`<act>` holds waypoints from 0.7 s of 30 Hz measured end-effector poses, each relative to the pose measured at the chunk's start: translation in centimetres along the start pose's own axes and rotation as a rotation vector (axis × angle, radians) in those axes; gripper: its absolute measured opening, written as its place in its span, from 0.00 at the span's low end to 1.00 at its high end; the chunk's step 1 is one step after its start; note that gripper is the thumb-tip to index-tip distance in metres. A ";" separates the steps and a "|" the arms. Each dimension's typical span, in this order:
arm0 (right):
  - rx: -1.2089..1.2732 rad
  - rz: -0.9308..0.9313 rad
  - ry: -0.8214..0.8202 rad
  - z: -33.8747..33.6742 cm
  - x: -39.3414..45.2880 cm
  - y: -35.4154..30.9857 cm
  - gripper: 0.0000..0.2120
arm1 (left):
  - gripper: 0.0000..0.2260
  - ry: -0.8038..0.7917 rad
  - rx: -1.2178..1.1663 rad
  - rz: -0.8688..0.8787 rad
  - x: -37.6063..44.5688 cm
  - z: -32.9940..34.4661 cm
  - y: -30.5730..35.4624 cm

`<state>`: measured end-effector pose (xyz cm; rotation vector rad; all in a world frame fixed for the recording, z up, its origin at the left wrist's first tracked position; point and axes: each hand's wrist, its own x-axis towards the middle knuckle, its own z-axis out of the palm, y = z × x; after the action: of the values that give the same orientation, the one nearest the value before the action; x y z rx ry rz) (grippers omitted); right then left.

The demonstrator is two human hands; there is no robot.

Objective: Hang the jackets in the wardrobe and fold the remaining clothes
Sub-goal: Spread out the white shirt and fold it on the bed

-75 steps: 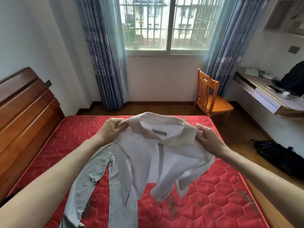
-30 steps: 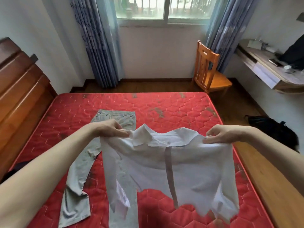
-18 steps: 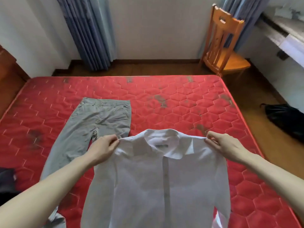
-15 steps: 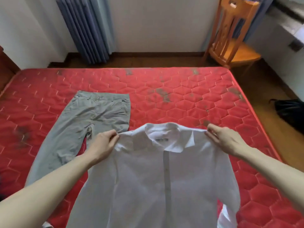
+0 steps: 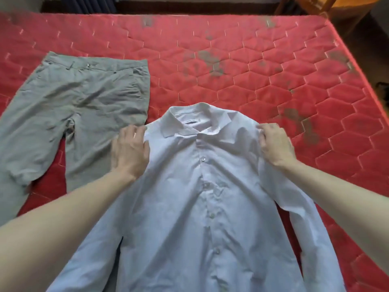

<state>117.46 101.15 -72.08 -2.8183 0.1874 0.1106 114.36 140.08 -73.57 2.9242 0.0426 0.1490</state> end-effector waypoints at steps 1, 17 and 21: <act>0.018 -0.029 0.000 0.9 -1.9 1.0 0.14 | 0.14 0.002 0.008 0.091 -1.1 0.5 0.4; 0.278 0.625 0.097 2.6 -17.2 9.8 0.25 | 0.25 -0.547 0.139 0.424 -10.9 4.8 12.0; 0.242 0.580 -0.071 1.0 -17.6 12.3 0.05 | 0.27 -0.581 0.140 0.371 -11.4 5.8 14.4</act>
<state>98.29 91.92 -75.11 -2.4333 0.9279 0.2935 103.85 124.36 -77.30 2.9543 -0.5987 -0.6691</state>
